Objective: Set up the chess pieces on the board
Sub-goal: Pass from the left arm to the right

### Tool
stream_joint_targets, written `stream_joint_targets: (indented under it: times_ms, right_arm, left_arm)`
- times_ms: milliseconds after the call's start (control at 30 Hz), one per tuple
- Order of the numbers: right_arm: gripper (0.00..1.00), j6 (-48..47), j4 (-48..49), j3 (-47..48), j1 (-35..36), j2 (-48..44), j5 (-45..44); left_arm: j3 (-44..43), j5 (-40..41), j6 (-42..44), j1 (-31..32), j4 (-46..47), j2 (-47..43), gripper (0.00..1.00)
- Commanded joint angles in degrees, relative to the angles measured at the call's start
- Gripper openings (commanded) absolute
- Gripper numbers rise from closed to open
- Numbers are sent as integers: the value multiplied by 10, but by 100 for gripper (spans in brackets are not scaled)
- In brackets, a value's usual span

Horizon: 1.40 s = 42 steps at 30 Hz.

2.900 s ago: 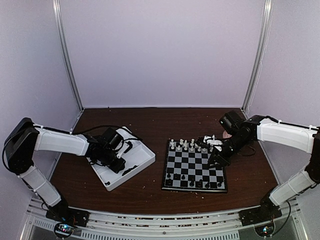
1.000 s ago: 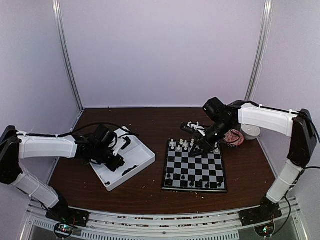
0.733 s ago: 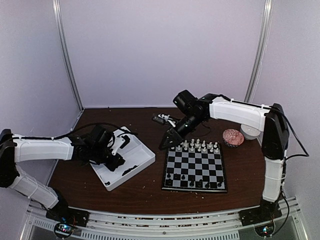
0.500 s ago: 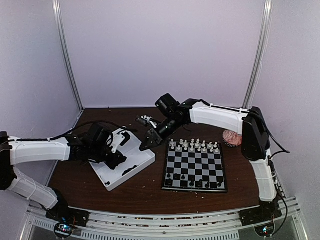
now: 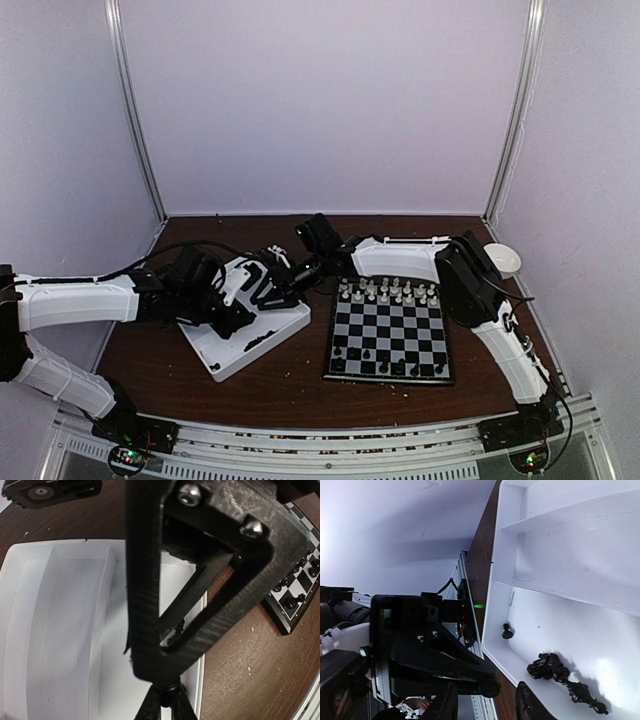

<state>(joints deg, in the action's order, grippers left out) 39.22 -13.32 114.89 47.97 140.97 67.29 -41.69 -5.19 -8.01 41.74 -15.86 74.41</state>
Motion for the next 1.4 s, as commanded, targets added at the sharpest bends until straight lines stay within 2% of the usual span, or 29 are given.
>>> stream_joint_targets:
  times_ms: [0, 133, 433, 633, 767, 867, 967, 1067, 1233, 1367]
  right_arm:
    - [38, 80, 108, -1, 14, 3, 39]
    - [36, 134, 175, -34, 17, 0, 52]
    - [36, 122, 178, -78, 18, -13, 57]
    - [36, 51, 95, -59, 15, -22, 43]
    - [31, 57, 101, -68, 19, -21, 55]
    - [26, 117, 179, -93, 19, -24, 67]
    - [21, 232, 312, -121, 20, -24, 78]
    - [12, 318, 429, -137, 20, -20, 83]
    - [7, 334, 452, -145, 18, -21, 81]
    - [7, 348, 471, -145, 8, -20, 76]
  left_arm:
    - [-21, -15, 9, 4, 20, -7, 6]
    - [-25, -8, 11, 5, 20, -3, 6]
    - [-27, -4, 14, 5, 18, -3, 6]
    - [-27, 4, 15, 6, 13, -5, 6]
    - [-28, 11, 17, 6, 12, -8, 6]
    - [-30, 13, 16, 5, 11, -5, 6]
    - [-32, 8, 16, 6, 13, -1, 6]
    - [-35, 10, 17, 6, 13, 3, 6]
    - [-35, 23, 16, 6, 11, 3, 9]
    - [-28, 30, 13, 7, 5, -11, 22]
